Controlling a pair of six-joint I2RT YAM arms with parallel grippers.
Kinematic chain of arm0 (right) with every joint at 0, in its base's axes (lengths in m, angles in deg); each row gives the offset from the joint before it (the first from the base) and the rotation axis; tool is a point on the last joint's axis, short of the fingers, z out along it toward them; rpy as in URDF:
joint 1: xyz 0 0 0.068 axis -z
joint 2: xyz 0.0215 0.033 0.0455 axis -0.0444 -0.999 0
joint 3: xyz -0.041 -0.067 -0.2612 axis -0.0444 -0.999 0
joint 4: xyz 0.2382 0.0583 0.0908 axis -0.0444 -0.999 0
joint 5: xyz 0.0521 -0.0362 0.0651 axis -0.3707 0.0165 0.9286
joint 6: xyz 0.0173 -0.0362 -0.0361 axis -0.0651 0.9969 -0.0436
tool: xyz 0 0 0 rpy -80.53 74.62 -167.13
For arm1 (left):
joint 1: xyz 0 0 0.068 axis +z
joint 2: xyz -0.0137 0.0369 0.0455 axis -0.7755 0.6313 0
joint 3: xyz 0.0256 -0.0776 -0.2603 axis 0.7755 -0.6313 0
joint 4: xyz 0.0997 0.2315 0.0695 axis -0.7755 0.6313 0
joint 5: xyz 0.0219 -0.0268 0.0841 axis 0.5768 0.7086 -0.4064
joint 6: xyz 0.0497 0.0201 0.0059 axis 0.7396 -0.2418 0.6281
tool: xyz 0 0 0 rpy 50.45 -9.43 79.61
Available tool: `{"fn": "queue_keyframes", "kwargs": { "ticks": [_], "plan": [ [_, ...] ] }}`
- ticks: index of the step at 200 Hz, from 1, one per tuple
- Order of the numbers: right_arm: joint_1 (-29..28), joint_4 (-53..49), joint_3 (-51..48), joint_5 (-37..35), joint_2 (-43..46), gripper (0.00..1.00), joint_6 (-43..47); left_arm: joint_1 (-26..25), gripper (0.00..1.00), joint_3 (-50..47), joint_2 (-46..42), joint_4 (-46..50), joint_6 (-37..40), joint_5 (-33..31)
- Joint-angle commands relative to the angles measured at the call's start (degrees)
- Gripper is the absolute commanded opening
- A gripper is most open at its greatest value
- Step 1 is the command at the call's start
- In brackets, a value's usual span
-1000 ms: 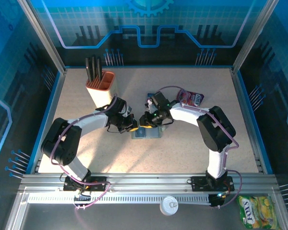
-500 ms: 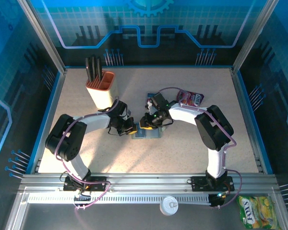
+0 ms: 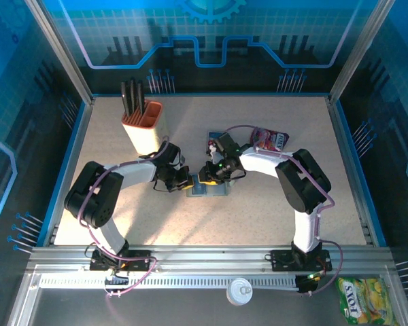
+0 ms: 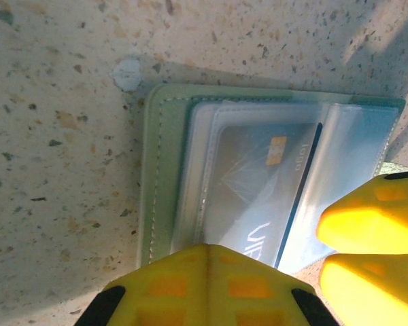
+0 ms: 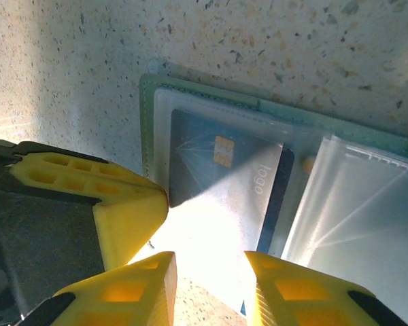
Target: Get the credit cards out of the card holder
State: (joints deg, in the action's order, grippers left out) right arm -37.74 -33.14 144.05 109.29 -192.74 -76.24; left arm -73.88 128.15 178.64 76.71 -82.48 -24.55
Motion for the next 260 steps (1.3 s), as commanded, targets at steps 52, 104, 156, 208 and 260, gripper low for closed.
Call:
{"fn": "queue_keyframes", "kwargs": {
  "ticks": [52, 104, 156, 208, 260],
  "plan": [
    [0.45, 1.73, -1.8, 1.9, -2.09, 0.32, -0.3, 0.35, 0.0, -1.04, 2.0, -0.61, 0.5, -0.14],
    [0.41, 5.11, -3.59, 3.24, -2.38, 0.32, -2.09, 0.35, 0.0, -1.12, 1.0, -0.02, 0.5, -0.21],
    [0.37, 7.45, -4.36, 4.19, -2.6, 0.28, -3.46, 0.35, 0.0, -1.88, 0.36, 0.34, 0.31, -0.14],
    [0.22, -1.56, -2.59, -2.65, -1.21, 0.31, 0.04, 0.41, 0.0, -2.61, -0.85, 1.02, 0.4, -0.05],
    [-0.05, -9.31, 0.62, -7.3, -0.59, 0.31, 3.81, 0.39, 0.0, -2.77, -0.95, 1.38, 0.42, -0.31]
  ]
}}
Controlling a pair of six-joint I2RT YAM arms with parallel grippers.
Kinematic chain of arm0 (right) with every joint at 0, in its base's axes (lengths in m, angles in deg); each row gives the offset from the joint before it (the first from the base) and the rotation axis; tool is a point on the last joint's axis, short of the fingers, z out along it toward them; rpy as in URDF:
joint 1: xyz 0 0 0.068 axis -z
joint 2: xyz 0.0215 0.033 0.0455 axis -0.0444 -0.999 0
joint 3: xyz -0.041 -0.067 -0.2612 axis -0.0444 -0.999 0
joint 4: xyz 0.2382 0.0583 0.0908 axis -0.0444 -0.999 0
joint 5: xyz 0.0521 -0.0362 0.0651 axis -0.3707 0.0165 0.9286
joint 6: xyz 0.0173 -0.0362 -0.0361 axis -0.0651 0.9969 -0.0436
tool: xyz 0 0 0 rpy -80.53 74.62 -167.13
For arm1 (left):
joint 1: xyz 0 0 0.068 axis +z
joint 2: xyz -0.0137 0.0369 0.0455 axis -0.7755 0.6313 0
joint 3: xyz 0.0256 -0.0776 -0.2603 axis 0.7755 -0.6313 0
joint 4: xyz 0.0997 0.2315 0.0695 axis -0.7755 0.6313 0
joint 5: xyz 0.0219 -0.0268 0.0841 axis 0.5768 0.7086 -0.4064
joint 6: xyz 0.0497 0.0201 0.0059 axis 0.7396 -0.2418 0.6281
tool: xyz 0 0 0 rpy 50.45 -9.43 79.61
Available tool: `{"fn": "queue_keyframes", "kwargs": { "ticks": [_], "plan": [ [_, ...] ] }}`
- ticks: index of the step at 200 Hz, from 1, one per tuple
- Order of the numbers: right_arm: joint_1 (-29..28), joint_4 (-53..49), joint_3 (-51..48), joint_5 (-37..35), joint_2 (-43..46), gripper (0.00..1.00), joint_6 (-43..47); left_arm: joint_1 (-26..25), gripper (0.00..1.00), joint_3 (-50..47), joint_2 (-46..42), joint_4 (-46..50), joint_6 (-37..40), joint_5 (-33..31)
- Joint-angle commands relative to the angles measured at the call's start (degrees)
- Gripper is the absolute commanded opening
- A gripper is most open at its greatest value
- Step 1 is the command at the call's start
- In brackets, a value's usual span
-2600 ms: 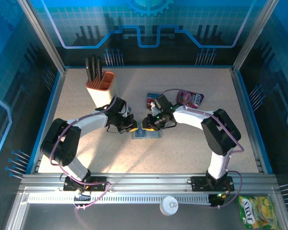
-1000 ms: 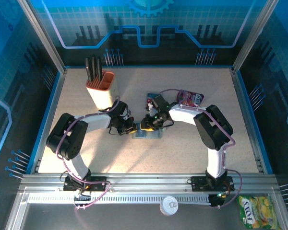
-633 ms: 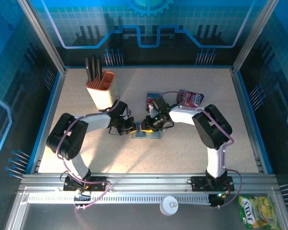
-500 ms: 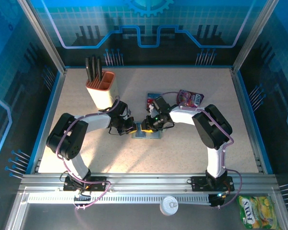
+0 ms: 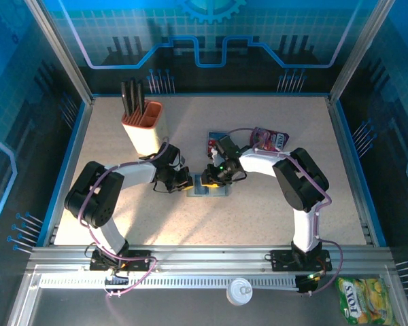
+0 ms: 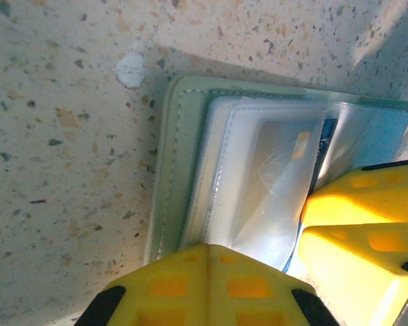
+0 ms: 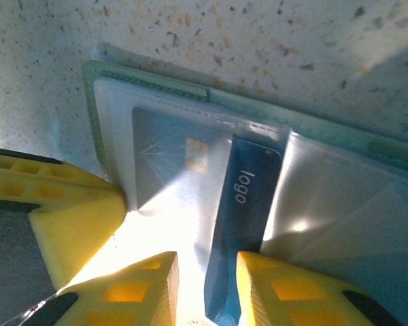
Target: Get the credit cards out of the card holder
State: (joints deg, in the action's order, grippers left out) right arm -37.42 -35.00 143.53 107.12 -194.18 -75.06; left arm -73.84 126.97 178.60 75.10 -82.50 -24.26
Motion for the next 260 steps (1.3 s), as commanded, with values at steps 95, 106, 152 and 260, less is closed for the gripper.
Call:
{"fn": "queue_keyframes", "kwargs": {
  "ticks": [95, 106, 152, 260],
  "plan": [
    [0.22, -1.39, -1.93, -0.87, 5.31, 0.32, -0.8, -0.27, 0.0, 3.39, -3.12, 5.64, 0.59, 2.04],
    [0.33, -0.81, -2.38, -0.53, 5.29, 0.32, -1.2, -0.73, 0.0, 4.22, -2.56, 6.12, 0.87, 2.39],
    [0.6, -0.1, -3.23, 0.0, 5.11, 0.32, -1.65, -1.7, 0.0, 5.28, 0.33, 6.43, 1.56, 1.4],
    [0.9, 0.55, -2.45, 1.33, 3.0, 0.32, -1.75, -1.76, 0.0, 4.47, 2.6, 7.76, 2.51, -1.74]
  ]
}}
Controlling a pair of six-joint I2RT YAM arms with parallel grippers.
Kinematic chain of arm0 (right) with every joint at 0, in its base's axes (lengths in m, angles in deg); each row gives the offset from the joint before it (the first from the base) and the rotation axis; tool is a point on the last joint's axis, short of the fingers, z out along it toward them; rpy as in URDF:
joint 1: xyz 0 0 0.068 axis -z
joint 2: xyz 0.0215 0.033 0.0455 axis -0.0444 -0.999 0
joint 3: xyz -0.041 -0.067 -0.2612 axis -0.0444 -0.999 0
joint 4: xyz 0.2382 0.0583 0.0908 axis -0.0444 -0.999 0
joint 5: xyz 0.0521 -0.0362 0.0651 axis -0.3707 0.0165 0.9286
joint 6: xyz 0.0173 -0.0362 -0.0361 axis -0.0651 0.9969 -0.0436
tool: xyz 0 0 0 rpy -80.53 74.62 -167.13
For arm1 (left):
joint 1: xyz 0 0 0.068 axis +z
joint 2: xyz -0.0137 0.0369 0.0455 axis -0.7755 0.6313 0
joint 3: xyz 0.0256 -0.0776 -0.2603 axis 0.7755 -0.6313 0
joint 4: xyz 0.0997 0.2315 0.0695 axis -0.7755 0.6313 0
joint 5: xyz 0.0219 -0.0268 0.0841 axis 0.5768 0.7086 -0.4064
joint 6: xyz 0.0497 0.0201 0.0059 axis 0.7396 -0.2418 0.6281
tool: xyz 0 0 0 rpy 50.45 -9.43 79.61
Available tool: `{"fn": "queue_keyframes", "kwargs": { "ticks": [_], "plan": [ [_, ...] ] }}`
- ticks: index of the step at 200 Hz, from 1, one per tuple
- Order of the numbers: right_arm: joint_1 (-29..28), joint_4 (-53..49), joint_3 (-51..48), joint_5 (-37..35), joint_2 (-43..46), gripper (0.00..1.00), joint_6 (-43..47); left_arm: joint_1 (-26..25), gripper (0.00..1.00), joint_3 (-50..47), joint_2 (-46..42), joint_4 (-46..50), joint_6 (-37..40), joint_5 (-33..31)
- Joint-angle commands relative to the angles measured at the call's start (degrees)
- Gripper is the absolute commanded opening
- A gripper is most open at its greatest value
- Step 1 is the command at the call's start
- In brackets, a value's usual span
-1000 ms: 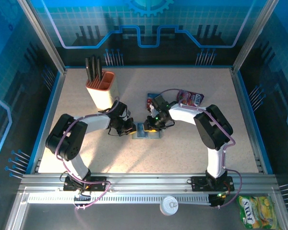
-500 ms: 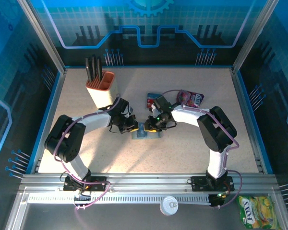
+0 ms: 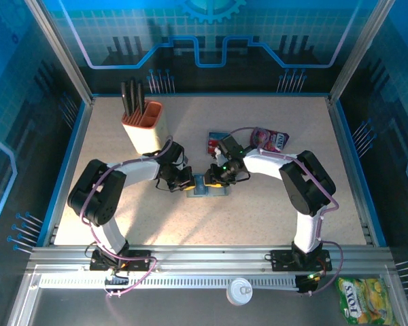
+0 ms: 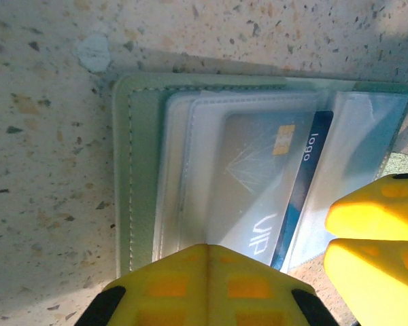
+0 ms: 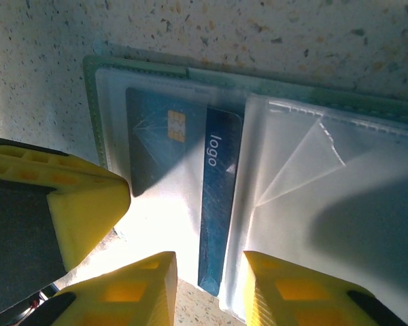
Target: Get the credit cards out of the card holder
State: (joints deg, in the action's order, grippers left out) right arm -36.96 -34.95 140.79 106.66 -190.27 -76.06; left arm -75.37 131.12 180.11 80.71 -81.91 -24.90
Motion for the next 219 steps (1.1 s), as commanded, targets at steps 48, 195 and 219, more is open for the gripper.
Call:
{"fn": "queue_keyframes", "kwargs": {
  "ticks": [48, 195, 219],
  "plan": [
    [1.1, 2.99, -0.14, 4.06, -2.59, 0.33, -1.78, -0.18, 0.0, 0.2, 1.46, 2.78, 1.96, -1.63],
    [1.46, 8.43, -2.47, 7.37, -3.45, 0.28, -4.47, -0.16, 0.0, -0.43, 2.34, 2.04, 1.27, -1.42],
    [1.54, 9.09, -3.03, 7.49, -2.74, 0.26, -5.22, -0.18, 0.0, -0.46, 2.38, 1.79, 1.15, -1.37]
  ]
}}
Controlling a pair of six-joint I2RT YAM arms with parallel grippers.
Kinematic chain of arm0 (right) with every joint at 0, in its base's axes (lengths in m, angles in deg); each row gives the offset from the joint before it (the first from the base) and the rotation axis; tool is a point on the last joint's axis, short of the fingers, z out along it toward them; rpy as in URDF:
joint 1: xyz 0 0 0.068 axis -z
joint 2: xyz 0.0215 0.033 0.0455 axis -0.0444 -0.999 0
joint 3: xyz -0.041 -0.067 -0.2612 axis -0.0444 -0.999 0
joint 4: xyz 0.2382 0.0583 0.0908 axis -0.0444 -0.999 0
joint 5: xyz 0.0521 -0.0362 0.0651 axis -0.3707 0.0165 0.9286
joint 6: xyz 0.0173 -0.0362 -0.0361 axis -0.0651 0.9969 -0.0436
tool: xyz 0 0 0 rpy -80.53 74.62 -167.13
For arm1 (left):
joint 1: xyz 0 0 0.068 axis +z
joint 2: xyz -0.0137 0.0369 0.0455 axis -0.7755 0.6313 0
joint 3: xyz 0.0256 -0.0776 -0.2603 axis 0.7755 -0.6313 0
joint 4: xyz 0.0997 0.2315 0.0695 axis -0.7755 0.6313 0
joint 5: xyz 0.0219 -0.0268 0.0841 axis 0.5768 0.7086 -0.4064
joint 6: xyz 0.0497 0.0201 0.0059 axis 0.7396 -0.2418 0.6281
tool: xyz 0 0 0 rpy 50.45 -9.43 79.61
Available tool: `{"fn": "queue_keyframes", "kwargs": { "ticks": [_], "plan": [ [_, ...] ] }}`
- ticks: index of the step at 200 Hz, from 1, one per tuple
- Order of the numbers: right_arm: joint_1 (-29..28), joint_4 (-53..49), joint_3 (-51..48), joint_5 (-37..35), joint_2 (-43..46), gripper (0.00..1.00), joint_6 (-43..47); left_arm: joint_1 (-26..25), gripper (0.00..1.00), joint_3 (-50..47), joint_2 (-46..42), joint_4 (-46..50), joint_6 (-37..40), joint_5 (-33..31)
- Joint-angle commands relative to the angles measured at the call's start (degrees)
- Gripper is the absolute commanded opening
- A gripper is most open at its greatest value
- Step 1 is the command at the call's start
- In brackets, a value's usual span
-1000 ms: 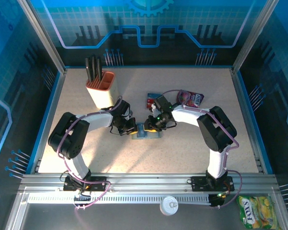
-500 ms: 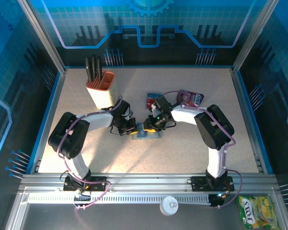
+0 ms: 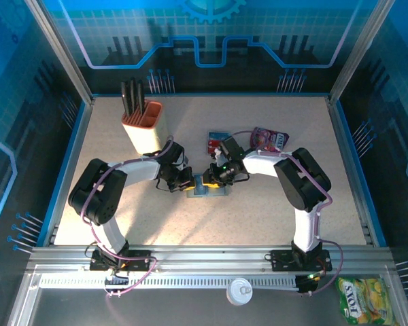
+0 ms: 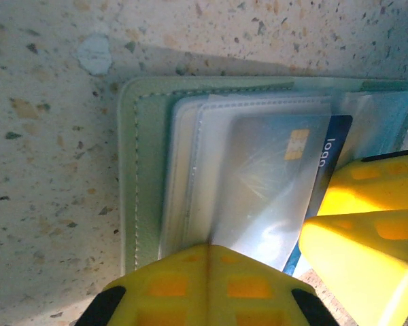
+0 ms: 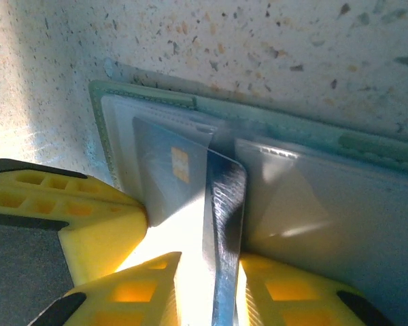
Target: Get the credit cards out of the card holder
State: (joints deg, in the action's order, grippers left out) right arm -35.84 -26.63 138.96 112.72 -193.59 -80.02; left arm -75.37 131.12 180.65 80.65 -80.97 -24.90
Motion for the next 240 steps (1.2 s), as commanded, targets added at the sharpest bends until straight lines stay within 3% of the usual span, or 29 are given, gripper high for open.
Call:
{"fn": "queue_keyframes", "kwargs": {
  "ticks": [1, 240],
  "plan": [
    [0.43, 0.76, -1.16, 1.45, 0.64, 0.26, -1.22, -0.18, 0.0, -0.47, 1.81, 1.86, 0.22, -1.37],
    [3.29, 2.18, -5.94, 0.97, 6.01, 0.05, -0.71, 0.08, 0.0, -1.42, 1.0, 1.78, 0.05, -1.81]
  ]
}}
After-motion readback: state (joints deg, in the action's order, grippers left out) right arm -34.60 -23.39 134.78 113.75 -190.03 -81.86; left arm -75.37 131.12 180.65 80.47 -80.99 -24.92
